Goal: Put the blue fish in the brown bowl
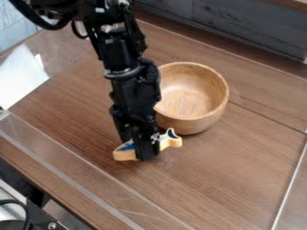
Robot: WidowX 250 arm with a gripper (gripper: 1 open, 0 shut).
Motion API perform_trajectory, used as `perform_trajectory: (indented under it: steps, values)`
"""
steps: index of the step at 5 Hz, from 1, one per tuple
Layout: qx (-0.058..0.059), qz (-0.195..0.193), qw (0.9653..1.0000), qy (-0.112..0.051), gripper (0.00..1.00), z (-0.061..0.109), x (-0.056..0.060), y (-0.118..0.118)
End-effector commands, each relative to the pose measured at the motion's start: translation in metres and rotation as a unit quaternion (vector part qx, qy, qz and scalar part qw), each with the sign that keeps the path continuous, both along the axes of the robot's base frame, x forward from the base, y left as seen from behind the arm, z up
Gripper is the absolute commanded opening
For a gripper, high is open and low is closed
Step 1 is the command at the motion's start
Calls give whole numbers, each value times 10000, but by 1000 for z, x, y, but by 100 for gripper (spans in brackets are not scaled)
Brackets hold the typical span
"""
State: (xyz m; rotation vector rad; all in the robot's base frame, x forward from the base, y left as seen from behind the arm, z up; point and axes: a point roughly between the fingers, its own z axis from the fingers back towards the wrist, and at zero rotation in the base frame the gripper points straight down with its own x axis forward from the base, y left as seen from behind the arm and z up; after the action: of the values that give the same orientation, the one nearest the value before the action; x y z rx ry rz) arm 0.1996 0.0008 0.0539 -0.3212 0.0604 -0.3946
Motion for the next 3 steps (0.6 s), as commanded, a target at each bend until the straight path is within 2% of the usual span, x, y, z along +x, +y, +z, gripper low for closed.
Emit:
perform_trajectory:
  steps: [1,2,3]
  values:
    - [113,145,9994,-304,0,22,11,1]
    - [226,379,9986,-297,0,35,15,0]
    - [333,619,9972,-258,0,38,18,-1]
